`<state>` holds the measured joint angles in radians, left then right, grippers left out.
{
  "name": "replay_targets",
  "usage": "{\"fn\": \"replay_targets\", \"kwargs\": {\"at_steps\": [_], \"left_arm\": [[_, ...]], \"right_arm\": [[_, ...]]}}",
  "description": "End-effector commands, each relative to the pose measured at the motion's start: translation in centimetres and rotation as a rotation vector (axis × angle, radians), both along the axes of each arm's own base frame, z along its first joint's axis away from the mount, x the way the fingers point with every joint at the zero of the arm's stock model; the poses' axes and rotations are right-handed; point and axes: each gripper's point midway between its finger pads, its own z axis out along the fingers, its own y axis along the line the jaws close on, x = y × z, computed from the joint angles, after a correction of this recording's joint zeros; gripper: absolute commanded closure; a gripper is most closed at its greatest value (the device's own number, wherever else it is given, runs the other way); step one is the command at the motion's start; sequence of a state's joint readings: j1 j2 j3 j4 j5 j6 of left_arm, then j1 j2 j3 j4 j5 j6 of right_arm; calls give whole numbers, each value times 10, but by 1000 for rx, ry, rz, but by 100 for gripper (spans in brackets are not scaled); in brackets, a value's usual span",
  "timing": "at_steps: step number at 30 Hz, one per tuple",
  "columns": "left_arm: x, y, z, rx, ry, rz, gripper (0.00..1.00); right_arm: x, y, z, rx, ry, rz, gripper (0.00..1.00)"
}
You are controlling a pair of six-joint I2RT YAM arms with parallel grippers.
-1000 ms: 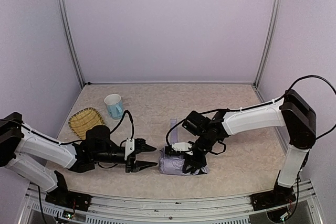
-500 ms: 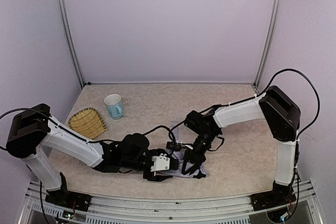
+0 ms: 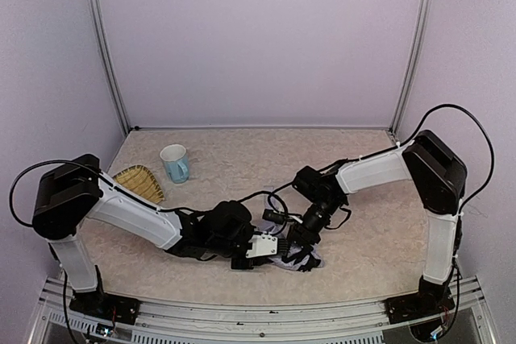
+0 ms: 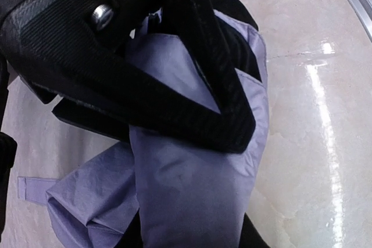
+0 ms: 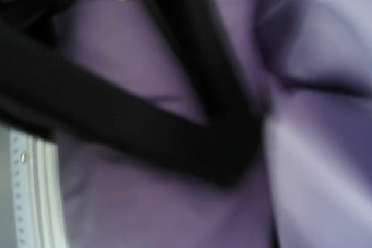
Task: Put away the umbrella
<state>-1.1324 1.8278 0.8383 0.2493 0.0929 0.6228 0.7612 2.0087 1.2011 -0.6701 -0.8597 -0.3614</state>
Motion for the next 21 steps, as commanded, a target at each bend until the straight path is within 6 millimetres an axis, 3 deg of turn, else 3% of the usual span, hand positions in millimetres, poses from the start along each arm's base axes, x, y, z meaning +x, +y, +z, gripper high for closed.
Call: {"fn": "replay_targets", "kwargs": {"at_steps": [1,5,10,16,21], "left_arm": [[-20,48,-67,240,187,46,77],[-24,57,-80,281,272,78,92],[-23,53,-83,280,377,118,95],[-26,54,-82,257,561,144,95],[-35,55,-83,259,749,125,95]], "right_arm": [[36,-15,-5,-63,-141,-140,36],[50,-19,25,-25,-253,-226,14],[74,-31,73,39,-467,-366,2],[96,-68,117,52,-760,-540,0],[84,-79,147,207,-959,-527,0]]}}
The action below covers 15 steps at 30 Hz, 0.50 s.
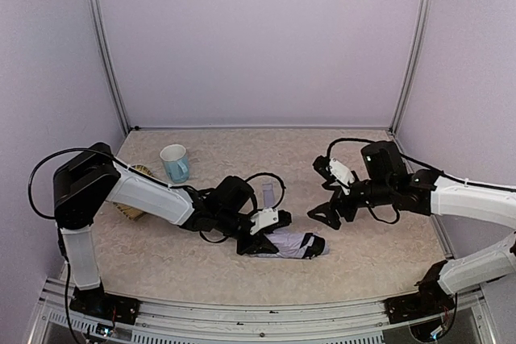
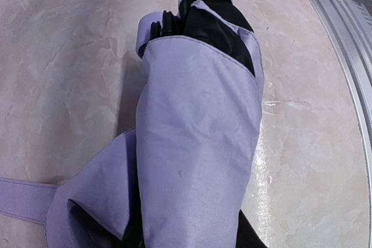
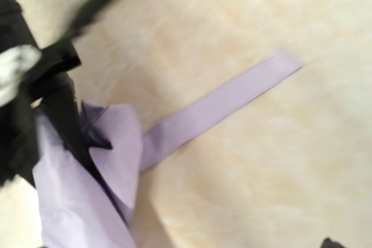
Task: Put away the umbrella
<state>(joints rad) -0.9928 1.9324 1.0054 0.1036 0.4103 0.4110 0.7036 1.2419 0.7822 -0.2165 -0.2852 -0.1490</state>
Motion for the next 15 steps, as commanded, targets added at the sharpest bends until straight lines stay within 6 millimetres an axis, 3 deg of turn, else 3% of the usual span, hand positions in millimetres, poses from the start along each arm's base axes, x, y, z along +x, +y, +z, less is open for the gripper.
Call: {"fn": "replay_targets", "kwargs": {"at_steps": [1,6,11,15], "left_arm": [[-55,66,-85,312,406,-1,95],[-52,68,-91,319,522,15,96],[-54,69,-96,324,595,11,96],[-55,70,-98,324,614,6,97]], "right_arm": [[-2,-6,23,49,-231,28,1],[-36,8,20,-17,-377,182,3],[-59,26,-24,-224,-499,311,4],[-53,47,-54,-327,-501,372,1]]}}
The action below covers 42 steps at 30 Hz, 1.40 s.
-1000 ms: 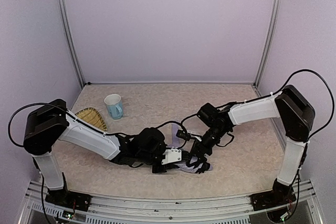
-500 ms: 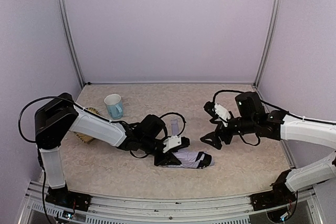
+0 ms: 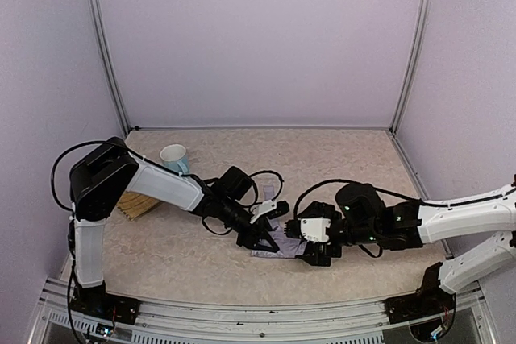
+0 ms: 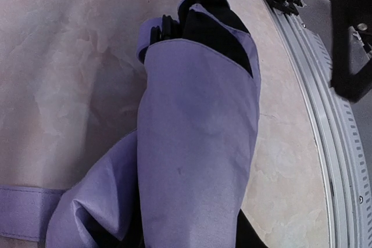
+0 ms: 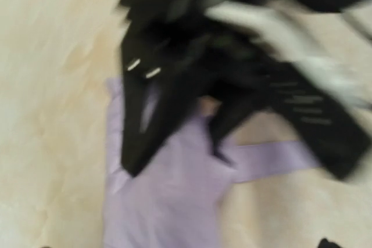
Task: Put away the umbrella
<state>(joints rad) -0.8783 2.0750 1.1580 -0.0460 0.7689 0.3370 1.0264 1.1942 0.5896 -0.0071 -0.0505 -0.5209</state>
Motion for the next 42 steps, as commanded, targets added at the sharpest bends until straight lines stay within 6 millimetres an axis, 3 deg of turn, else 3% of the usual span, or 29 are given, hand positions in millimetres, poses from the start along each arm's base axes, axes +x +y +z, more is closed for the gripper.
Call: {"fn": "replay_targets", "kwargs": {"at_steps": [1,6,10,12,14,16,18,22,25,30,34,38,42], "left_arm": [[-58,71,-93,373,258,-8,97],[-58,73,-97,386,291,-13,98],[-55,73,-96,379,304,-10,98],[-54,73,-95,372,309,-12,98],[-51,71,-91,360,304,-11,97],[-43,66,-83,330,284,12,88],[-26,58,-66,254,229,57,66],[14,40,-2,-10,-18,147,43],[25,38,47,-193,-192,196,38],[-1,66,96,-416,-380,225,38],[-32,73,93,-346,-604,188,43],[-63,66,77,-246,-711,89,43],[-62,52,51,-131,-763,24,37]], "right_arm": [[23,11,-30,-156,-121,-10,1],[26,20,-65,-265,-73,31,1],[21,11,-101,-370,17,21,12],[13,11,-111,-390,69,35,28],[11,10,-114,-401,101,31,51],[6,11,-113,-392,130,40,68],[-3,10,-112,-390,169,58,76],[-16,0,-119,-431,248,68,90],[-27,-8,-127,-481,335,59,94],[-56,-13,-134,-498,587,88,94],[-68,-7,-130,-469,821,94,93],[-57,-7,-135,-420,1006,46,92],[-53,-4,-140,-394,1139,46,91]]}}
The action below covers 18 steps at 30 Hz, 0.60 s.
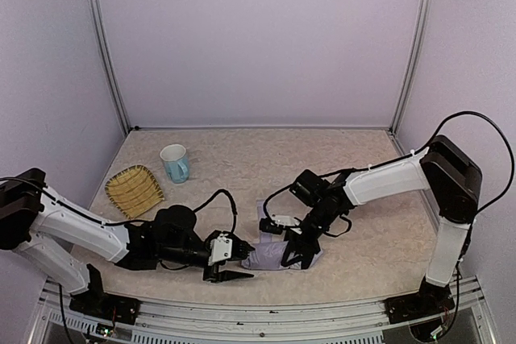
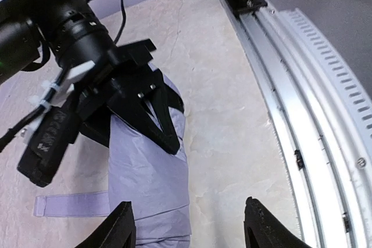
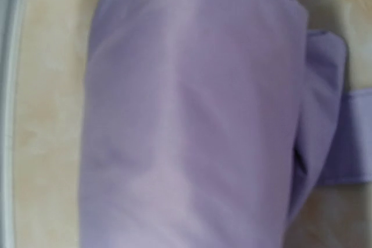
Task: Put away the umbrella
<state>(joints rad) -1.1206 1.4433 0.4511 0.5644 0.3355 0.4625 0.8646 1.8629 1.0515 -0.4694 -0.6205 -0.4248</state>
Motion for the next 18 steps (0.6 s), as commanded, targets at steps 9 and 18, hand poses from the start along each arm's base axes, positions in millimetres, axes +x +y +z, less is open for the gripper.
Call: {"fn": "replay_targets", "kwargs": {"at_steps": [9,18], "left_arm": [[67,-19,-83,372,-175,178,36],[50,3,-147,620,-18,138,38]], "right_arm": [[-37,-39,-51,-170,392,-29,89],[-5,-31,-49,-141,313,-114,80]]}}
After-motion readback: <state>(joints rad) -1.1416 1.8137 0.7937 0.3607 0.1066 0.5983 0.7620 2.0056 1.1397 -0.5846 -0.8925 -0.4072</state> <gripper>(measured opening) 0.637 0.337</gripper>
